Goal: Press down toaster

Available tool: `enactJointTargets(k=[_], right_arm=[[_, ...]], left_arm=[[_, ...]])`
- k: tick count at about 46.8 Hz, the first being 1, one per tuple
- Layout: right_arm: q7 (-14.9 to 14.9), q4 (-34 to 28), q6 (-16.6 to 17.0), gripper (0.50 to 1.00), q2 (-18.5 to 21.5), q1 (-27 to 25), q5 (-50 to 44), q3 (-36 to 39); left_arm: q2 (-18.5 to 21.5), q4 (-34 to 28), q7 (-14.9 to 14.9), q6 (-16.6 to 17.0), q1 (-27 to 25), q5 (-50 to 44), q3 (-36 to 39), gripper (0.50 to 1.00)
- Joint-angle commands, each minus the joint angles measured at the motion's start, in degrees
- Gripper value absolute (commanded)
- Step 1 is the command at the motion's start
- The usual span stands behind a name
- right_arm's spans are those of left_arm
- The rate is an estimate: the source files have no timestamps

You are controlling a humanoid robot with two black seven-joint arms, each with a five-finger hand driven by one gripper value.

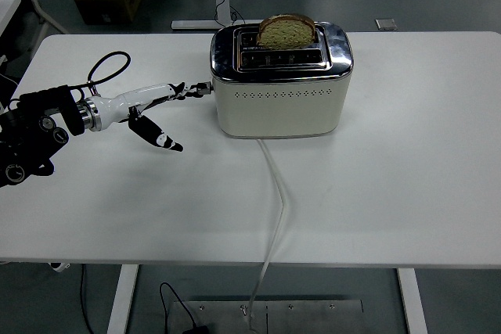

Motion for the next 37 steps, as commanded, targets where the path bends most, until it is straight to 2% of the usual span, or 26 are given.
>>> enactJointTargets(k=[1, 37], right_arm=[[0.00, 0.00, 0.03, 0.998, 0.00, 0.00, 0.00, 0.00], [0.00, 0.00, 0.03, 0.998, 0.00, 0.00, 0.00, 0.00]], left_arm=[[-0.27, 0.14, -0.01, 0.00, 0.43, 0.01, 0.00, 1.000], [-0.35, 1.37, -0.01, 0.18, 3.33, -1.04, 0.00, 1.000]])
